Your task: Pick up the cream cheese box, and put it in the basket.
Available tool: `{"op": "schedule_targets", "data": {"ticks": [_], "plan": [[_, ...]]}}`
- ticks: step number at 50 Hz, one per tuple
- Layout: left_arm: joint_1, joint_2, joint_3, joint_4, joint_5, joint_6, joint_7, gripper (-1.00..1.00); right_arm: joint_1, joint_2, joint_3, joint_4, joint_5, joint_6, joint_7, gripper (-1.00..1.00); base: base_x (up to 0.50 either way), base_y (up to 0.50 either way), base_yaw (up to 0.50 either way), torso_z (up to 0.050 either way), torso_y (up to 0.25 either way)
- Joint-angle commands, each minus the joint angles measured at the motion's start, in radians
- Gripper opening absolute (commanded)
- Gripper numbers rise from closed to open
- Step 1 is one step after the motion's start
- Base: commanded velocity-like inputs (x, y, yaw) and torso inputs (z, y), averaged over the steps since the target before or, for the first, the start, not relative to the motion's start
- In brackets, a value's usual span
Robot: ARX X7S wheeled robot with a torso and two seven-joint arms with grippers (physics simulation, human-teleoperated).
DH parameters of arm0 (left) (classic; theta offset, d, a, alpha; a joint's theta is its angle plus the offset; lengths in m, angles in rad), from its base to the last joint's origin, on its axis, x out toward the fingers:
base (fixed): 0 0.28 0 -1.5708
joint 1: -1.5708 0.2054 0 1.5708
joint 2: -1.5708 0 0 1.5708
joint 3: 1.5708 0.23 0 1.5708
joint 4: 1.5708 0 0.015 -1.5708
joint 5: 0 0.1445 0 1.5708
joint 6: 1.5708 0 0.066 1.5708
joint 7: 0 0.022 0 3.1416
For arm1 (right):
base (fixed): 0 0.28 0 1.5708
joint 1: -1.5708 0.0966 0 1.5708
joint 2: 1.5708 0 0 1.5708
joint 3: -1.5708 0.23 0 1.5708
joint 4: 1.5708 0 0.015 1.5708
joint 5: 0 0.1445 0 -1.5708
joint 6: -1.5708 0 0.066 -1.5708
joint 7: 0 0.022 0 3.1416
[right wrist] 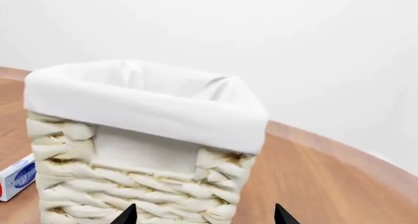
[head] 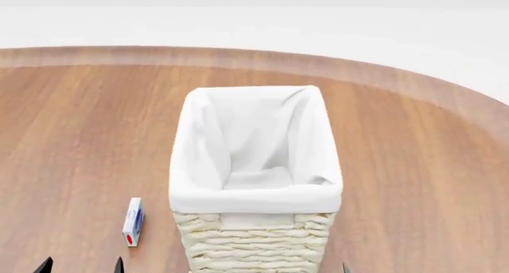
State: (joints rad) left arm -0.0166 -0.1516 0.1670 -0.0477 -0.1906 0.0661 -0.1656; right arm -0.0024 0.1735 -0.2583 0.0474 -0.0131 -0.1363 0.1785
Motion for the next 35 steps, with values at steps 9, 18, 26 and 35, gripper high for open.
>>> {"op": "schedule_targets", "data": {"ticks": [9,18,26,35], "plan": [[-0.006,-0.011,0.006,-0.001,-0.014,-0.005,-0.015,1.0,0.008,0.007,-0.014,0.018,0.017,-0.005,0.002,1.0,0.0,0.0,0.0,0.0,0.0],[-0.011,-0.015,0.01,0.001,-0.017,-0.011,-0.024,1.0,0.009,0.012,-0.021,0.02,0.02,-0.01,0.005,1.0,0.0,0.0,0.0,0.0,0.0],[-0.015,-0.019,0.017,-0.003,0.016,-0.002,-0.053,1.0,0.012,0.015,-0.026,0.026,0.022,-0.012,0.008,1.0,0.0,0.0,0.0,0.0,-0.125],[-0.016,-0.02,0.018,-0.009,0.003,0.002,-0.057,1.0,0.014,0.018,-0.034,0.028,0.023,-0.012,0.011,1.0,0.0,0.0,0.0,0.0,-0.25]]}}
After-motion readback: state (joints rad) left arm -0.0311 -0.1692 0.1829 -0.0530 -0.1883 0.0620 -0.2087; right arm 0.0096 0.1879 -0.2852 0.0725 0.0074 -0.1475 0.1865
